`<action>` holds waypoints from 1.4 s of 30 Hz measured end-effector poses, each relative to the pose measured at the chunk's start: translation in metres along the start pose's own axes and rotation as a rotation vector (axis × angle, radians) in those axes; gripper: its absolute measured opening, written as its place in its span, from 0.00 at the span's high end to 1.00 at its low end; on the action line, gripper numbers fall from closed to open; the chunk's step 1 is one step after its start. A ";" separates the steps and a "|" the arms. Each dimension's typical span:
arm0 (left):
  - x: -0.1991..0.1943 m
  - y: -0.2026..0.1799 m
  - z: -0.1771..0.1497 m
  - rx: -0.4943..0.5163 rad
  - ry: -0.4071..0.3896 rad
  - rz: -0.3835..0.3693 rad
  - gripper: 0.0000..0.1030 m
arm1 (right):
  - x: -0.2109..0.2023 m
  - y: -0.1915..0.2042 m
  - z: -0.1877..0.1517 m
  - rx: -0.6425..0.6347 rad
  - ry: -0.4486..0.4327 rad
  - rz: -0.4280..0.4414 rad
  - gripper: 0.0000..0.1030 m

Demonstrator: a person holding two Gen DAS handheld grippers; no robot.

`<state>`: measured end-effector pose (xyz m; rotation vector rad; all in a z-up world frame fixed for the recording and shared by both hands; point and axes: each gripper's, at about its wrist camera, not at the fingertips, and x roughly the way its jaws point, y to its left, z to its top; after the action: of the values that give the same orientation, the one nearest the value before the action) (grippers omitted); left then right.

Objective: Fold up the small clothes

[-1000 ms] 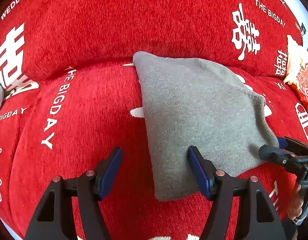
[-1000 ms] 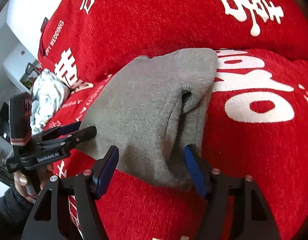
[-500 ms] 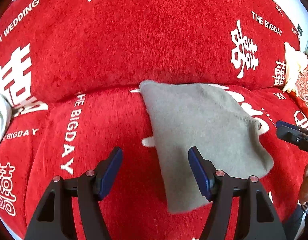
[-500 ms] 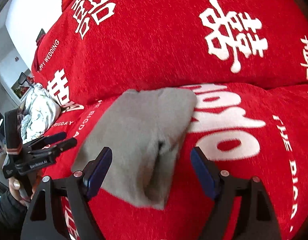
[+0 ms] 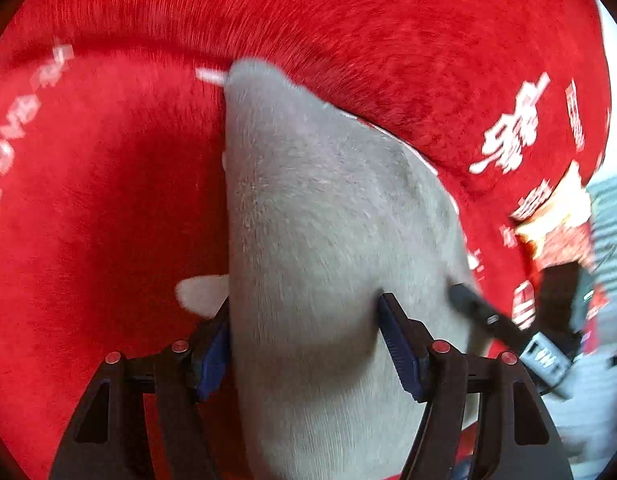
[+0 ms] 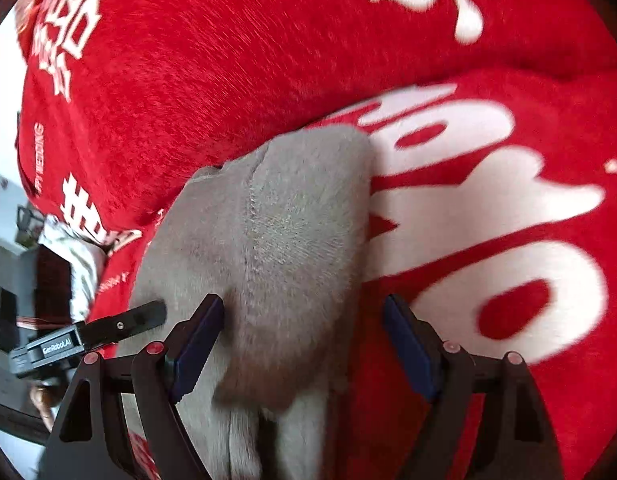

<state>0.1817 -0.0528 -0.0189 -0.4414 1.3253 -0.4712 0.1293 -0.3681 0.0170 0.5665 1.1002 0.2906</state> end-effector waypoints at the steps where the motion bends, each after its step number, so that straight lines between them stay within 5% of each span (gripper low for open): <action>1: 0.004 0.003 0.003 -0.021 0.008 -0.023 0.29 | 0.003 0.002 0.002 -0.002 -0.011 0.008 0.17; 4: 0.008 0.001 0.009 -0.010 0.002 -0.027 0.29 | 0.018 0.014 0.007 -0.034 0.018 0.042 0.23; 8: 0.005 -0.007 0.008 0.048 -0.013 0.003 0.49 | 0.025 0.022 0.007 -0.053 0.044 0.067 0.56; 20: -0.030 -0.038 -0.026 0.175 -0.087 0.100 0.56 | -0.002 0.052 -0.018 -0.100 0.002 0.033 0.58; 42: -0.075 -0.007 -0.113 0.232 -0.185 0.184 0.56 | -0.015 0.104 -0.091 -0.181 -0.018 -0.011 0.59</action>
<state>0.0570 -0.0209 0.0238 -0.1642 1.1055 -0.4138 0.0468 -0.2636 0.0566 0.4007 1.0473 0.3709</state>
